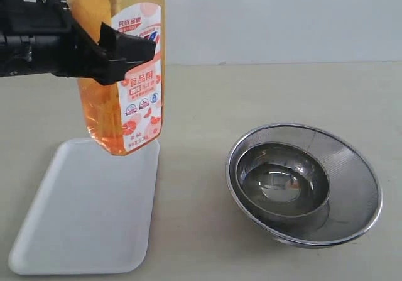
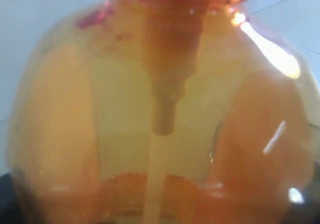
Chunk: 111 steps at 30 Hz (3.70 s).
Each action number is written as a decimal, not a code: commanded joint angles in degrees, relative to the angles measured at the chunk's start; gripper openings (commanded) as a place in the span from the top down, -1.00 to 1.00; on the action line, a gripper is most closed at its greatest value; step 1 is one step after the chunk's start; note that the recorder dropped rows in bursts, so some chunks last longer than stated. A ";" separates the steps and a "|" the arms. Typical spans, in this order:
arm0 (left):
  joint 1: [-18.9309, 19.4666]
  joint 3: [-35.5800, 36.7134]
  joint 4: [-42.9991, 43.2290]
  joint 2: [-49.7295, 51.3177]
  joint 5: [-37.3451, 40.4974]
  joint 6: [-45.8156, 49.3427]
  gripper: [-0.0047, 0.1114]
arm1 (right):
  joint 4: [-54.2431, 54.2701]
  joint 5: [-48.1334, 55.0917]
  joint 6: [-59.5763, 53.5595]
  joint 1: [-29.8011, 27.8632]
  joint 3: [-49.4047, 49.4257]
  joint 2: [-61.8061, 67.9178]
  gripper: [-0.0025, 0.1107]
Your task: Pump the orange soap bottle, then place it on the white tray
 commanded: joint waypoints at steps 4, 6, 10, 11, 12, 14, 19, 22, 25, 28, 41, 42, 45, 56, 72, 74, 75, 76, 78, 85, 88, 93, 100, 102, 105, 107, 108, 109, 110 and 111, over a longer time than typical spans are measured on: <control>-3.81 -2.77 -1.84 3.45 -5.33 -3.58 0.84 | -0.26 -0.57 -0.07 -0.25 -0.04 -0.29 0.96; -3.81 -3.67 -1.84 5.49 -7.33 -4.83 0.84 | -0.26 -0.57 -0.07 -0.25 -0.04 -0.29 0.96; -3.81 -5.41 -1.84 10.20 -5.36 -7.83 0.84 | -0.26 -0.57 -0.07 -0.25 -0.04 -0.29 0.96; -3.81 -5.82 -1.84 11.17 -3.83 -7.83 0.84 | -0.26 -0.57 -0.07 -0.25 -0.04 -0.29 0.96; -3.81 -6.18 -1.84 12.38 -3.23 -8.51 0.84 | -0.26 -0.57 -0.07 -0.25 -0.04 -0.29 0.96; -3.81 -6.94 -1.84 14.41 -3.68 -9.19 0.84 | -0.26 -0.42 -0.07 -0.25 -0.04 -0.29 0.96; -3.81 -8.88 -1.84 18.90 -4.49 -11.23 0.84 | -0.26 -0.29 -0.07 -0.25 -0.04 -0.29 0.96; -3.81 -9.92 -1.84 20.53 -4.16 -11.81 0.84 | -0.26 -0.29 -0.07 -0.25 -0.04 -0.29 0.96; -3.81 -10.58 -1.84 21.28 -4.27 -11.81 0.84 | -0.26 -0.29 -0.07 -0.25 -0.04 -0.29 0.96; -3.81 -11.23 -1.84 21.31 -2.75 -11.54 0.84 | -0.26 -0.29 -0.07 -0.25 -0.04 -0.29 0.96; -3.81 -13.12 -1.84 22.39 1.49 -7.52 0.84 | -0.26 -0.29 -0.07 -0.25 -0.04 -0.29 0.96; -3.81 -13.13 -1.84 22.86 1.62 -7.52 0.84 | -0.26 -0.29 -0.07 -0.25 -0.04 -0.29 0.96; -3.81 -13.13 -1.84 25.38 4.35 -7.73 0.84 | -0.26 -0.29 -0.07 -0.25 -0.04 -0.29 0.96; -3.81 -13.23 -1.84 29.84 7.83 -8.66 0.84 | -0.26 -0.29 -0.07 -0.25 -0.04 -0.29 0.96; -3.81 -13.42 -1.84 29.84 5.97 -7.49 0.84 | -0.26 -0.55 -0.07 -0.25 -0.04 -0.29 0.96; -3.81 -13.56 -1.84 29.84 5.97 -6.21 0.84 | -0.26 -0.55 -0.07 -0.25 -0.04 -0.29 0.96; -3.81 -13.69 -1.84 29.84 5.97 -5.50 0.84 | -0.26 -0.55 -0.07 -0.25 -0.04 -0.29 0.96; -3.81 -13.78 -1.84 29.84 6.07 -4.76 0.84 | -0.26 -0.55 -0.07 -0.25 -0.04 -0.29 0.96; -3.81 -13.78 -1.84 29.84 5.95 -3.50 0.84 | -0.26 -0.66 -0.07 -0.25 -0.04 -0.29 0.96; -3.81 -15.48 -1.84 29.84 4.98 -3.85 0.84 | -0.26 -0.66 -0.07 -0.25 -0.04 -0.29 0.96; -3.81 -15.74 -1.84 29.84 7.08 -4.08 0.84 | -0.26 -0.66 -0.07 -0.25 -0.04 -0.29 0.96; -3.81 -15.74 -1.84 30.68 6.71 -4.74 0.84 | -0.26 -0.66 -0.07 -0.25 -0.04 -0.29 0.96; -3.81 -17.08 -1.84 32.86 5.54 -3.42 0.84 | -0.26 -0.66 -0.07 -0.25 -0.04 -0.29 0.96; -3.81 -17.63 -1.84 33.66 5.78 -3.43 0.84 | -0.26 -0.66 -0.07 -0.25 -0.04 -0.29 0.96; -3.81 -17.88 -1.84 34.44 5.78 -3.57 0.84 | -0.26 -0.66 -0.07 -0.25 -0.04 -0.29 0.96; -3.81 -17.88 -1.84 34.46 5.41 -3.44 0.84 | -0.26 -0.66 -0.07 -0.25 -0.04 -0.29 0.96; -3.81 -17.88 -1.84 34.46 5.29 -3.44 0.84 | -0.26 -0.66 -0.07 -0.25 -0.04 -0.29 0.96; -3.81 -17.88 -1.84 34.46 5.15 -3.91 0.84 | -0.26 -0.66 -0.07 -0.25 -0.04 -0.29 0.96; -3.81 -17.88 -1.84 34.46 5.15 -3.91 0.84 | -0.26 -0.66 -0.07 -0.25 -0.04 -0.29 0.96; -3.81 -17.88 -1.84 34.46 5.15 -3.91 0.84 | -0.26 -0.66 -0.07 -0.25 -0.04 -0.29 0.96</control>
